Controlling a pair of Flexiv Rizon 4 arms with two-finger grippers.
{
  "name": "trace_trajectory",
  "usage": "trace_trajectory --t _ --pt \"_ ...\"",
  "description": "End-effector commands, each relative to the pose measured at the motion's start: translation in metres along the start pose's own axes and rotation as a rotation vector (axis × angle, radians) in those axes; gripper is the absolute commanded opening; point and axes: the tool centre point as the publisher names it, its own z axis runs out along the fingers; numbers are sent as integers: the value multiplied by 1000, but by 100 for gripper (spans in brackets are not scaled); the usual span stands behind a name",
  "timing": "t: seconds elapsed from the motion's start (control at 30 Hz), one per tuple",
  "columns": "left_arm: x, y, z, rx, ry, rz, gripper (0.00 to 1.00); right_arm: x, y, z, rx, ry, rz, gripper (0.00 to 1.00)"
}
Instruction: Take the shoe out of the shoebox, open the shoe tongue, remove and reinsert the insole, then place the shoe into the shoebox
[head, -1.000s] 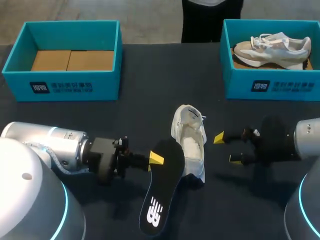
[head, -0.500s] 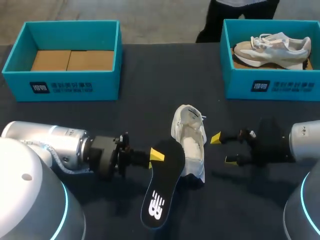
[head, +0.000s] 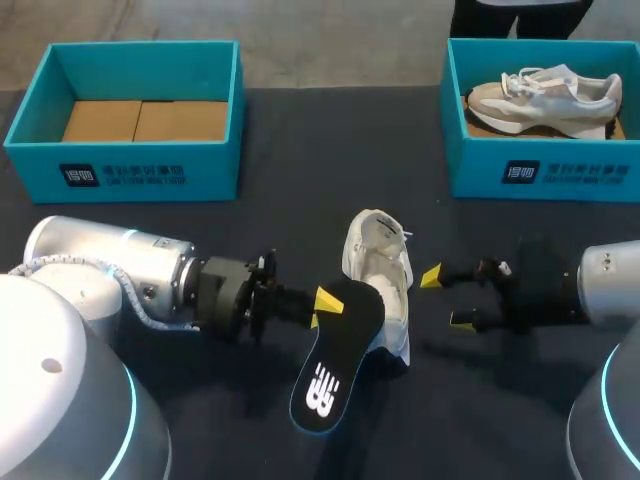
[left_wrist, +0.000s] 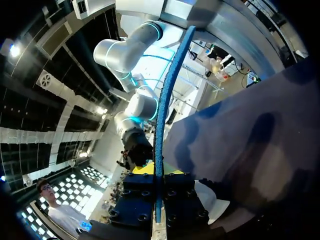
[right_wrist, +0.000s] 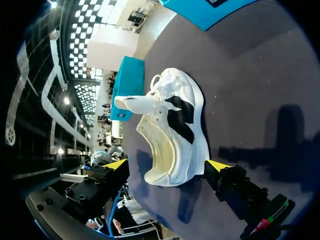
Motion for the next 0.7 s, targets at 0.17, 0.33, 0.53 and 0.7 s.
trace_trajectory --t 0.17,0.33,0.53,0.7 --pt "4 4 11 -3 -7 -10 0 1 -1 0 -1 -4 1 100" --pt "4 6 12 -4 -4 -8 0 5 -10 1 13 -5 -5 100" --pt "6 10 14 -11 1 -9 0 6 -25 1 44 -27 3 100" --pt "8 11 15 -14 12 -11 0 2 -34 0 39 -27 16 100"
